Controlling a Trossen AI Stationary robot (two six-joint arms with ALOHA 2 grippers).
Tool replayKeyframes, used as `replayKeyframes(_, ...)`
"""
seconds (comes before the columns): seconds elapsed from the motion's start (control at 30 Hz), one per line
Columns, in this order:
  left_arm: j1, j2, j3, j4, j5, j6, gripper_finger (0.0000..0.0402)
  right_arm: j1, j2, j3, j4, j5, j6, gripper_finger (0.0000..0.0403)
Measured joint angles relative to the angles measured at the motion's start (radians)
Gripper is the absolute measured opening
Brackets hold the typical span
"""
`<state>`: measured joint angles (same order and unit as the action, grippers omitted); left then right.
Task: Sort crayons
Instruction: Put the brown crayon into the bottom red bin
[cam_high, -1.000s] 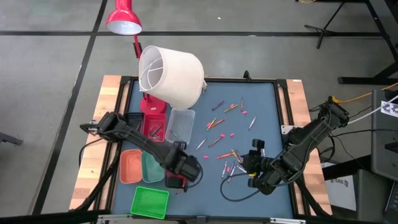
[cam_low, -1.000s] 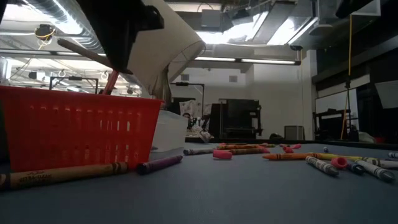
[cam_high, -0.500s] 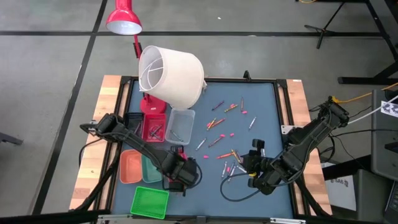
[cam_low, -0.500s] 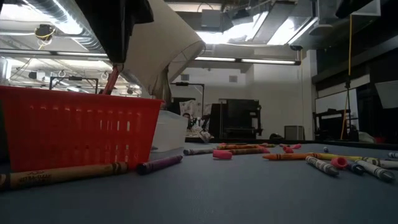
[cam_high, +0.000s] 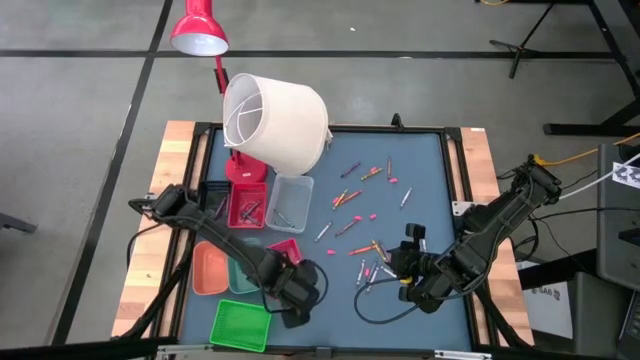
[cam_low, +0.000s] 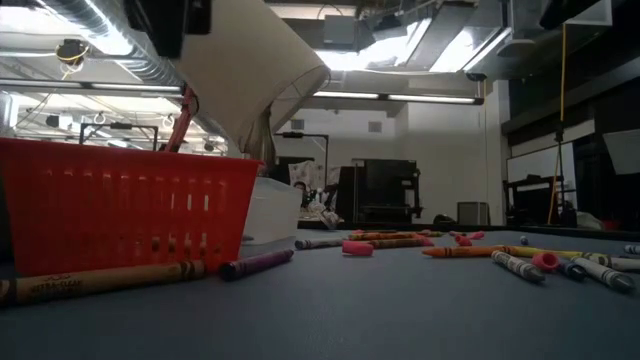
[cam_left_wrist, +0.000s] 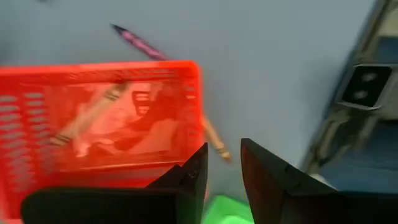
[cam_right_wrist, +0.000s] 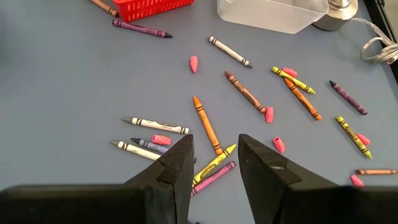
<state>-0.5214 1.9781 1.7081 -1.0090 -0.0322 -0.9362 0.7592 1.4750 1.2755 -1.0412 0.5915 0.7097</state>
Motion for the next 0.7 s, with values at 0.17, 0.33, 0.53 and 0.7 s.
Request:
replayKeyframes(0.17,-0.051,0.000,0.000,0.073,-0.007,-0.141,0.0079,0.000,0.000,0.000,0.000,0.000,0.000,0.0124)
replayKeyframes(0.33,-0.101,0.014,0.000,0.102,-0.025,-0.307,0.0079,0.000,0.000,0.000,0.000,0.000,0.000,0.0124)
replayKeyframes(0.53,-0.124,0.059,0.000,0.202,0.009,-0.431,0.0079,0.000,0.000,0.000,0.002,0.000,0.000,0.0124)
replayKeyframes(0.7,-0.118,0.082,-0.001,0.287,0.051,-0.491,0.0079,0.000,0.000,0.000,0.003,0.000,0.000,0.0124)
